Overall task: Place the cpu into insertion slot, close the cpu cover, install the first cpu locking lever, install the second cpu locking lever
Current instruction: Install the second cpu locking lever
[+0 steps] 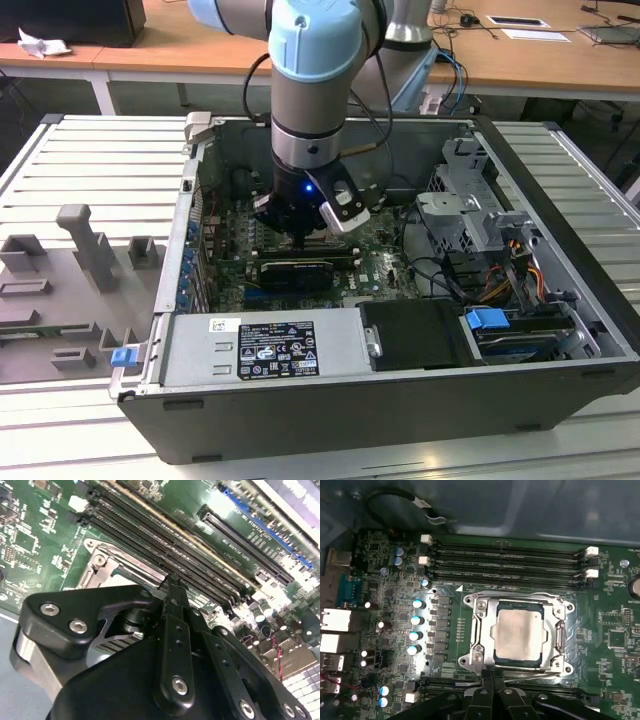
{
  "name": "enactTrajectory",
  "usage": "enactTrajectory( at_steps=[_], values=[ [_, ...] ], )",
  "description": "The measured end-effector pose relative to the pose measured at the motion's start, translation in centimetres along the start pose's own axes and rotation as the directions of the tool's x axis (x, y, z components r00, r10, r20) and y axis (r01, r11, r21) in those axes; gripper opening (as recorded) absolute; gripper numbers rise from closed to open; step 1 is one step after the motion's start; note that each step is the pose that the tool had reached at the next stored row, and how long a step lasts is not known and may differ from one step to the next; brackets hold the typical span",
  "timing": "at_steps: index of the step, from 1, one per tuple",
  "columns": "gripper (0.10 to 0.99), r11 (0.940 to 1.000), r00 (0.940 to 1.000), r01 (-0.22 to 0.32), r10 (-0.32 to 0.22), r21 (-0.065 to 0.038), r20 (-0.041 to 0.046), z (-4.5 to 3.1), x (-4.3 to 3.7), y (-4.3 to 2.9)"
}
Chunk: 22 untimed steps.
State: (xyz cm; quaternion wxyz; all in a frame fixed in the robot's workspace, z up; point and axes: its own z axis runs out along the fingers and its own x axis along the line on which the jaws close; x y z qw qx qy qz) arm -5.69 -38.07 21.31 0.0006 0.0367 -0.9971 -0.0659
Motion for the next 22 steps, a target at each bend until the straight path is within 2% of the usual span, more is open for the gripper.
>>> enactTrajectory(
  at_steps=[3, 6, 8, 12, 14, 15, 18, 22],
  values=[
    [0.106, 0.9999, 1.0000, 0.000, 0.000, -0.011, 0.0011, 0.08, 0.66, -0.27],
    [0.106, 0.9996, 1.0000, 0.001, -0.001, -0.028, 0.0028, 0.17, 1.32, -0.48],
    [0.106, 0.9991, 1.0000, 0.002, -0.002, -0.042, 0.0042, 0.36, 1.69, -0.60],
    [0.106, 0.9970, 1.0000, 0.003, -0.003, -0.078, 0.0071, 0.90, 1.83, -0.70],
    [0.106, 0.9961, 1.0000, 0.004, -0.003, -0.088, 0.0081, 0.98, 1.88, -0.72],
    [0.106, 0.9951, 1.0000, 0.004, -0.004, -0.099, 0.0091, 1.08, 1.93, -0.73],
    [0.106, 0.9937, 0.9999, 0.006, -0.005, -0.112, 0.0104, 1.35, 2.04, -0.75],
    [0.106, 0.9933, 0.9999, 0.007, -0.005, -0.116, 0.0105, 1.43, 2.14, -0.77]
  ],
)
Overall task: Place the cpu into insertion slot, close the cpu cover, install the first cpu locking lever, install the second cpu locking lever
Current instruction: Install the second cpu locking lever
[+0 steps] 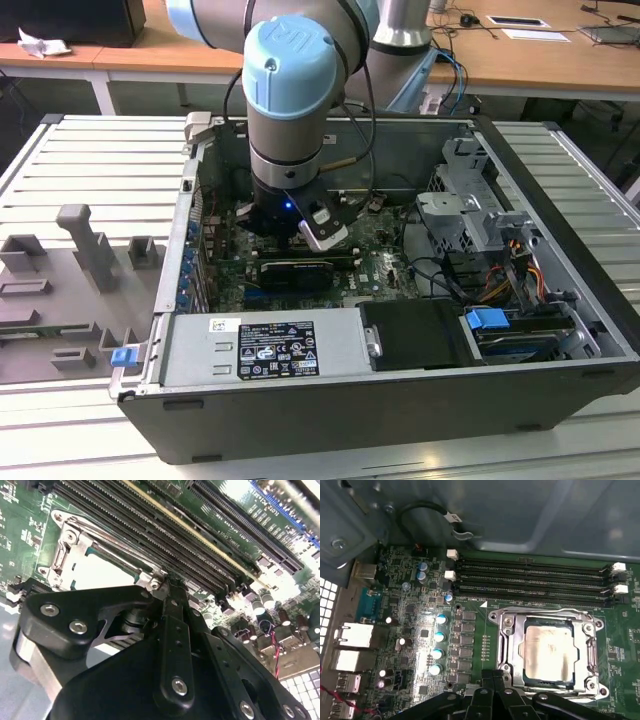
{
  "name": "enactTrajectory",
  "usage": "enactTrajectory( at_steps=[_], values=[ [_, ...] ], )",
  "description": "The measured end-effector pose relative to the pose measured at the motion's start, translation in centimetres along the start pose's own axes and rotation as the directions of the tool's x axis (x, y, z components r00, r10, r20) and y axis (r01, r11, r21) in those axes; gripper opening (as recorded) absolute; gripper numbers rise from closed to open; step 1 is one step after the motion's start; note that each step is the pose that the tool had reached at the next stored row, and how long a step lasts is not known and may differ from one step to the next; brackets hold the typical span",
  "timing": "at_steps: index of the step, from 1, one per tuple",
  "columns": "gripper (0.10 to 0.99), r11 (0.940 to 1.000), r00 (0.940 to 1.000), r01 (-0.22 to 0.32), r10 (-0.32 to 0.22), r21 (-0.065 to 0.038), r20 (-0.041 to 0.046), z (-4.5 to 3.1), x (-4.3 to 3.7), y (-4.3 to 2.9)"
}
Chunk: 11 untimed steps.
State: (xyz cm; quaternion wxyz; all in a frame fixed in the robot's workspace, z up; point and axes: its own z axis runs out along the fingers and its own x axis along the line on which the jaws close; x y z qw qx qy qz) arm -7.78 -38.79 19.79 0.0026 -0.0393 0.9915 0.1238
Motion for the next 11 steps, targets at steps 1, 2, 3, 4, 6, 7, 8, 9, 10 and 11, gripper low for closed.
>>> enactTrajectory(
  at_steps=[1, 2, 3, 4, 6, 7, 8, 9, 10, 11],
  values=[
    [0.106, 1.0000, 1.0000, 0.000, 0.000, -0.001, 0.0000, -0.46, 0.01, 0.12],
    [0.106, 1.0000, 1.0000, 0.000, 0.000, 0.000, -0.0001, -0.92, 0.02, 0.24],
    [0.106, 1.0000, 1.0000, 0.000, 0.000, 0.000, -0.0001, -1.09, 0.03, 0.28],
    [0.106, 1.0000, 1.0000, 0.000, 0.000, 0.000, -0.0001, -1.21, 0.03, 0.31],
    [0.106, 1.0000, 1.0000, 0.000, 0.000, 0.000, 0.0000, -1.58, 0.02, 0.41],
    [0.106, 1.0000, 1.0000, 0.000, 0.000, 0.000, 0.0000, -1.87, 0.02, 0.48],
    [0.106, 1.0000, 1.0000, 0.000, 0.000, 0.000, 0.0000, -2.09, 0.01, 0.54],
    [0.106, 1.0000, 1.0000, 0.000, 0.000, 0.000, -0.0001, -2.24, 0.01, 0.57],
    [0.106, 1.0000, 1.0000, 0.000, 0.000, -0.001, -0.0001, -2.40, 0.01, 0.62],
    [0.106, 1.0000, 1.0000, 0.000, 0.000, -0.002, 0.0002, -2.39, 0.01, 0.62]
  ],
)
